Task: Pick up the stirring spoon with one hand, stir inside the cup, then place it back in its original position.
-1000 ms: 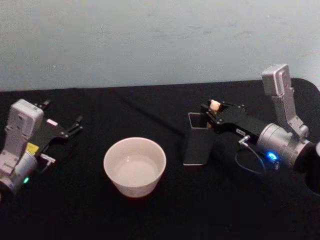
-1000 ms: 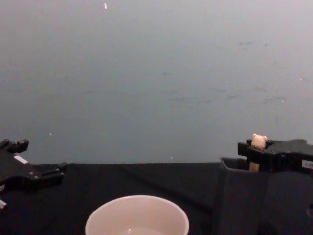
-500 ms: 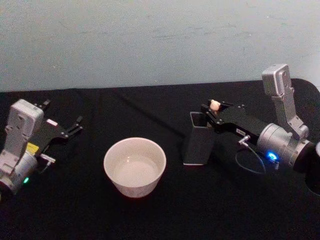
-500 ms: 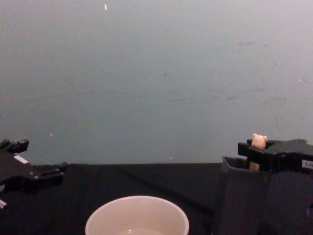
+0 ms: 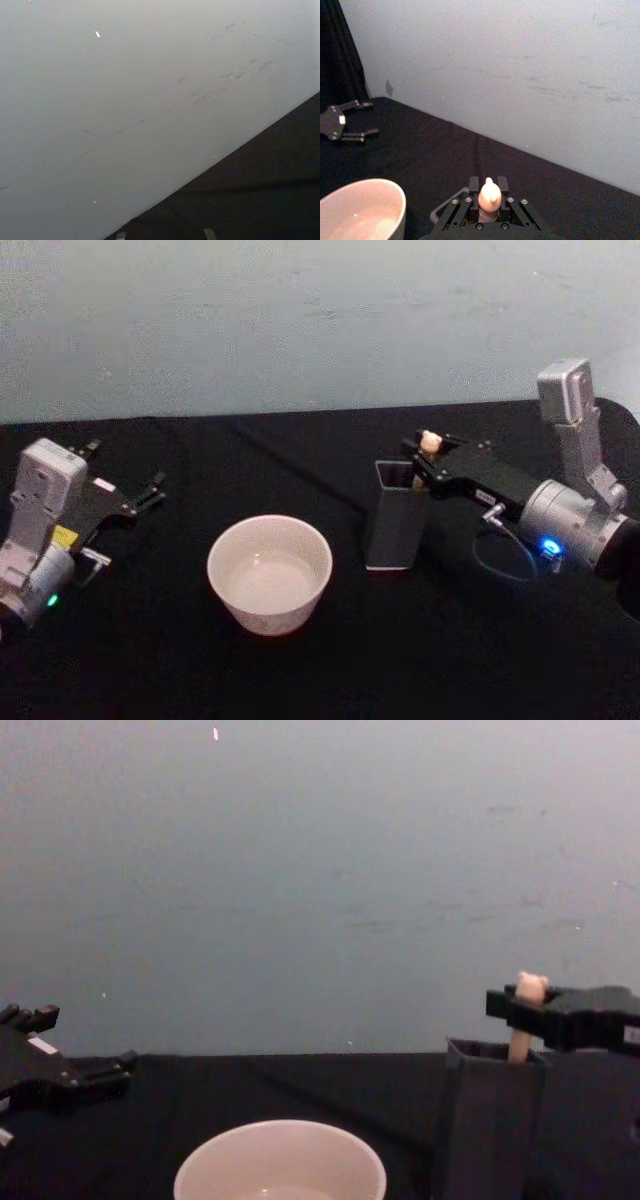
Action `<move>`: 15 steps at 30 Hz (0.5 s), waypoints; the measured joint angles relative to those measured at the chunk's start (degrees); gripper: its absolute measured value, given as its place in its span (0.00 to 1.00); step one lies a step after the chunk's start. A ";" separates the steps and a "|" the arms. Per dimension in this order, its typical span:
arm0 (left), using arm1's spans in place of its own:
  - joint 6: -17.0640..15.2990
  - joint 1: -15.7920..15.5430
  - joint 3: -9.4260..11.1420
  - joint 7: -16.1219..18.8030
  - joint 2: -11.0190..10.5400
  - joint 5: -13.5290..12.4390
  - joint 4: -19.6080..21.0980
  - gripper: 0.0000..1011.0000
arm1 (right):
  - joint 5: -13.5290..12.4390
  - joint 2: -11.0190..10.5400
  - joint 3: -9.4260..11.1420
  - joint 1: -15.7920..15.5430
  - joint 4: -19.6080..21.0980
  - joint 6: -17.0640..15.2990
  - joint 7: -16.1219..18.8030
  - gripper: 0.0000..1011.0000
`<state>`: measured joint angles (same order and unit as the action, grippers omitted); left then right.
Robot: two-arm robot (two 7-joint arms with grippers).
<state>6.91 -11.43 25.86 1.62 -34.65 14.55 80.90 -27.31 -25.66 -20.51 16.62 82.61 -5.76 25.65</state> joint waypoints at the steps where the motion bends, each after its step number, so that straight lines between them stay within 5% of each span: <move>1: 0.00 0.00 0.00 0.00 0.00 0.00 0.00 0.99 | -0.45 -0.13 0.23 -0.09 0.47 -0.03 0.17 0.21; 15: 0.00 0.00 0.00 0.00 0.00 0.00 0.00 0.99 | -4.30 -1.63 2.25 -0.63 4.58 0.87 0.97 0.21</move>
<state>6.91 -11.43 25.86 1.62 -34.65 14.55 80.90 -31.61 -27.29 -18.26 15.99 87.19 -4.89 26.61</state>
